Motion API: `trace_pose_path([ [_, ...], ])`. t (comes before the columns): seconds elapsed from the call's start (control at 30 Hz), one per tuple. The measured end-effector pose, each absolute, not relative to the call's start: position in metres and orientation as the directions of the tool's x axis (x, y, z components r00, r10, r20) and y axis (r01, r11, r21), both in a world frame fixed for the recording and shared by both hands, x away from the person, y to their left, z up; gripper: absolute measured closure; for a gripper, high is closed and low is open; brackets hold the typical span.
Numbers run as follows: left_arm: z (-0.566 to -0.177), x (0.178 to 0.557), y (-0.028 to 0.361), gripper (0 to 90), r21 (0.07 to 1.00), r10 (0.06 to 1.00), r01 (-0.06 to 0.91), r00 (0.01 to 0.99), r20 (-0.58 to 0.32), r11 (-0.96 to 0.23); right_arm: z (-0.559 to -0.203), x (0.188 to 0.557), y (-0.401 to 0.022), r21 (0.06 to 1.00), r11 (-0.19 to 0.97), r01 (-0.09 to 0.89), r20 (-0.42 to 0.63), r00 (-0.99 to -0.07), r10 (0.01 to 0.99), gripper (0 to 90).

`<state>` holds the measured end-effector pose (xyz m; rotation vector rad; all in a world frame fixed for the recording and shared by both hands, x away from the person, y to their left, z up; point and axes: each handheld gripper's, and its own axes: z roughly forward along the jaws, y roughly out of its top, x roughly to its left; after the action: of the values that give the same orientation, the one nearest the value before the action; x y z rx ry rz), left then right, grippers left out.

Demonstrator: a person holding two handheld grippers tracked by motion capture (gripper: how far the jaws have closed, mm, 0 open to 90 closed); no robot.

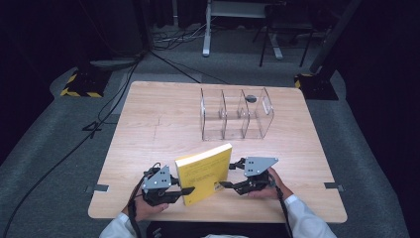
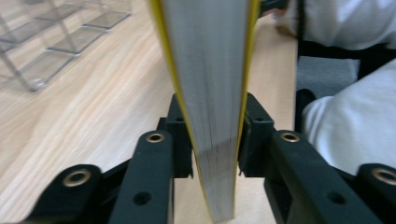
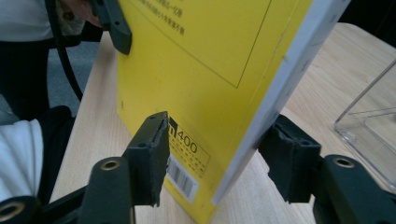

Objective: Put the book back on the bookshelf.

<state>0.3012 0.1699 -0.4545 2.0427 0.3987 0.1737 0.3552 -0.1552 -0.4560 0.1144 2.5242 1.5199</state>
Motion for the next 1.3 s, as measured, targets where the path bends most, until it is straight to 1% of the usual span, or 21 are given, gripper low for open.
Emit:
trace_pose_path([
  [0.07, -0.456, 0.301, 0.17, 68.3, 0.872, 0.363, 0.204, 0.931, -0.032, -0.446, -0.455, 0.355, -0.16, 0.891, 0.454, -0.024, -0.103, -0.983, 0.152, 56.1],
  [0.1, -0.456, 0.301, 0.169, 67.4, 0.871, 0.371, 0.201, 0.929, -0.023, -0.449, -0.455, 0.355, -0.163, 0.895, 0.445, -0.024, -0.097, -0.985, 0.143, 58.6],
  [0.13, -0.456, 0.301, 0.169, 66.4, 0.871, 0.371, 0.201, 0.929, -0.023, -0.449, -0.455, 0.355, -0.163, 0.895, 0.445, -0.024, -0.097, -0.985, 0.143, 58.6],
  [0.27, -0.456, 0.297, 0.165, 65.2, 0.87, 0.388, 0.184, 0.921, 0.009, -0.458, -0.453, 0.35, -0.172, 0.896, 0.441, -0.049, -0.103, -0.99, 0.098, 68.1],
  [0.33, -0.456, 0.295, 0.162, 64.0, 0.871, 0.386, 0.176, 0.922, 0.017, -0.459, -0.453, 0.346, -0.175, 0.896, 0.44, -0.059, -0.104, -0.991, 0.08, 69.5],
  [0.43, -0.457, 0.294, 0.156, 63.7, 0.876, 0.383, 0.163, 0.923, 0.026, -0.453, -0.452, 0.339, -0.18, 0.898, 0.433, -0.073, -0.11, -0.992, 0.061, 70.9],
  [0.5, -0.457, 0.297, 0.148, 66.2, 0.88, 0.376, 0.153, 0.926, 0.032, -0.451, -0.449, 0.334, -0.184, 0.904, 0.419, -0.08, -0.114, -0.992, 0.055, 70.7],
  [0.53, -0.457, 0.3, 0.141, 66.2, 0.875, 0.375, 0.141, 0.926, 0.049, -0.463, -0.448, 0.333, -0.187, 0.908, 0.411, -0.079, -0.111, -0.992, 0.054, 70.8],
  [0.63, -0.457, 0.31, 0.126, 64.5, 0.877, 0.357, 0.135, 0.933, 0.045, -0.462, -0.445, 0.327, -0.199, 0.903, 0.421, -0.087, -0.138, -0.986, 0.092, 71.0],
  [0.67, -0.457, 0.314, 0.121, 64.0, 0.875, 0.351, 0.124, 0.935, 0.056, -0.468, -0.445, 0.327, -0.203, 0.902, 0.423, -0.088, -0.144, -0.984, 0.101, 70.9],
  [0.77, -0.456, 0.325, 0.103, 64.0, 0.875, 0.315, 0.105, 0.947, 0.057, -0.473, -0.445, 0.327, -0.217, 0.904, 0.422, -0.066, -0.136, -0.981, 0.138, 69.2],
  [0.83, -0.456, 0.333, 0.092, 64.1, 0.871, 0.282, 0.087, 0.957, 0.061, -0.483, -0.445, 0.328, -0.226, 0.912, 0.407, -0.042, -0.113, -0.982, 0.153, 68.7],
  [0.9, -0.455, 0.339, 0.081, 64.1, 0.87, 0.252, 0.074, 0.966, 0.059, -0.487, -0.444, 0.328, -0.23, 0.912, 0.409, -0.038, -0.115, -0.979, 0.166, 66.9],
  [1.0, -0.455, 0.346, 0.065, 63.8, 0.87, 0.225, 0.056, 0.972, 0.064, -0.49, -0.443, 0.329, -0.234, 0.907, 0.417, -0.047, -0.137, -0.972, 0.188, 66.8],
  [1.03, -0.455, 0.346, 0.065, 63.7, 0.87, 0.225, 0.056, 0.972, 0.064, -0.49, -0.442, 0.331, -0.236, 0.912, 0.409, -0.037, -0.13, -0.971, 0.201, 66.9],
  [1.07, -0.455, 0.35, 0.056, 63.3, 0.869, 0.213, 0.046, 0.975, 0.069, -0.493, -0.442, 0.332, -0.237, 0.915, 0.402, -0.025, -0.12, -0.97, 0.213, 67.9],
  [1.13, -0.456, 0.353, 0.053, 61.8, 0.87, 0.216, 0.047, 0.974, 0.069, -0.491, -0.442, 0.333, -0.239, 0.916, 0.401, -0.023, -0.126, -0.964, 0.233, 71.0],
  [1.3, -0.456, 0.352, 0.052, 56.2, 0.866, 0.233, 0.055, 0.97, 0.072, -0.497, -0.444, 0.334, -0.24, 0.921, 0.39, -0.013, -0.123, -0.958, 0.258, 72.6],
])
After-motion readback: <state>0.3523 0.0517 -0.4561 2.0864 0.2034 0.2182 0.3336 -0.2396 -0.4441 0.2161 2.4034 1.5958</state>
